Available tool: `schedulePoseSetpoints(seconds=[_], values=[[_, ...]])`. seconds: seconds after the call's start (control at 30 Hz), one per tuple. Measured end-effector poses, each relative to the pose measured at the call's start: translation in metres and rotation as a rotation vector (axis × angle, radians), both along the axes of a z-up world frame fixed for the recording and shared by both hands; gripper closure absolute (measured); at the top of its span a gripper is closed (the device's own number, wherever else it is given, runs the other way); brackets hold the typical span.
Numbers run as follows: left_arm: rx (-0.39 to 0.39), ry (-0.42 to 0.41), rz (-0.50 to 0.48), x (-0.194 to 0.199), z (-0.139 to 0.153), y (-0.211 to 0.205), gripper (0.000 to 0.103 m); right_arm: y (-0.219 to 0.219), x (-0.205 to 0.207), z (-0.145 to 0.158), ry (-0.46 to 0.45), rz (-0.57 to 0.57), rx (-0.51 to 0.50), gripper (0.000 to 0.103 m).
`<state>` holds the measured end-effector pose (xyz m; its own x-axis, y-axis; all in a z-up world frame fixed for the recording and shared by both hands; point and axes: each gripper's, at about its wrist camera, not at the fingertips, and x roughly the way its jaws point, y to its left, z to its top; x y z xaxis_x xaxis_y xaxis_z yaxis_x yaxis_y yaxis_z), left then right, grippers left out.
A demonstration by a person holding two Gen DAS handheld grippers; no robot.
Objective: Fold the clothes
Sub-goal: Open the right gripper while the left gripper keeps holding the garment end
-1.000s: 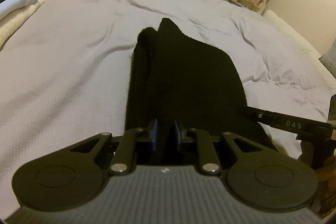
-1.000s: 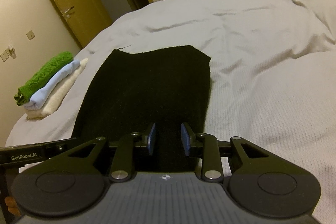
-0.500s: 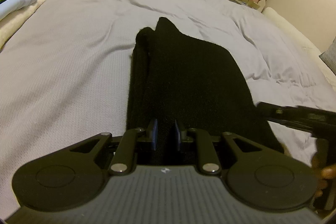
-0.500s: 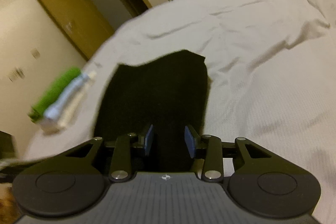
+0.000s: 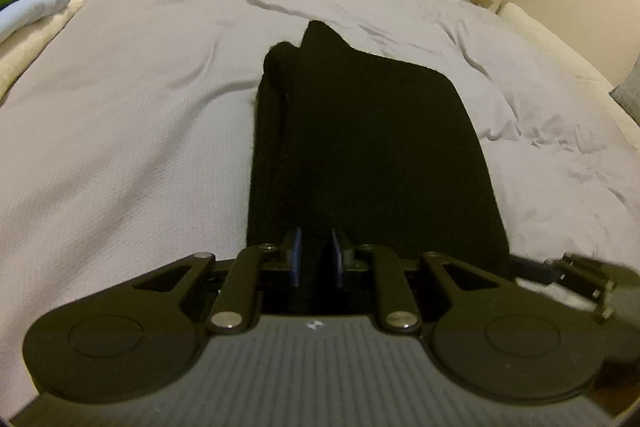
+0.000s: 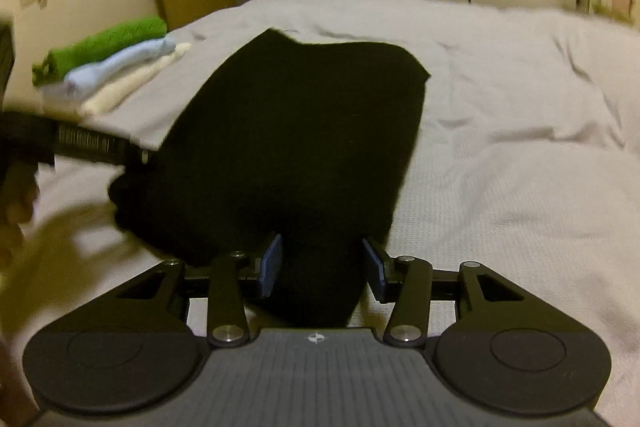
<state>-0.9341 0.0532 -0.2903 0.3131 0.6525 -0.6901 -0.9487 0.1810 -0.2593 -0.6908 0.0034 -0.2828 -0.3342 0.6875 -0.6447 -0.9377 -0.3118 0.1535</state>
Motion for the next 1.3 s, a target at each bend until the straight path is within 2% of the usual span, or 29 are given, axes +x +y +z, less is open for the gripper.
schedulePoseSetpoints(seconds=[0.2,0.3,0.37,0.4,0.43,0.57,0.7,0.8,0.9,1.0,1.2,1.3], values=[[0.005,0.014,-0.014,0.006,0.023,0.004,0.089,0.024,0.037,0.030,0.149,-0.084,-0.003,0.056],[0.052,0.018,-0.041,0.011,0.044,0.016,0.088,0.051,0.053,0.036,0.237,-0.129,-0.016,0.056],[0.073,0.018,-0.055,0.016,0.053,0.032,0.088,0.074,0.060,0.036,0.278,-0.141,-0.029,0.061],[0.081,0.023,-0.064,0.019,0.056,0.041,0.088,0.085,0.063,0.036,0.298,-0.146,-0.036,0.068],[0.090,0.027,-0.073,0.022,0.059,0.050,0.088,0.097,0.064,0.035,0.303,-0.145,-0.042,0.075],[0.098,0.022,-0.102,0.036,0.058,0.093,0.088,0.141,0.062,0.030,0.285,-0.151,-0.051,0.080],[0.063,0.054,-0.068,0.038,0.034,0.131,0.089,0.176,0.056,0.012,0.293,-0.129,-0.088,0.080],[0.033,0.037,-0.028,0.025,0.007,0.141,0.095,0.189,0.041,-0.009,0.221,-0.066,-0.154,0.079],[0.032,-0.056,-0.004,0.007,-0.008,0.138,0.096,0.188,0.036,-0.010,0.171,-0.042,-0.140,0.079],[0.018,-0.118,0.018,-0.007,-0.004,0.133,0.100,0.179,0.040,0.002,0.163,-0.057,-0.117,0.076],[0.093,-0.060,0.020,-0.010,0.036,0.071,0.100,0.110,0.050,0.039,0.219,-0.049,-0.026,0.072],[0.113,-0.033,0.015,-0.009,0.046,0.033,0.098,0.073,0.044,0.044,0.224,-0.019,-0.021,0.072]])
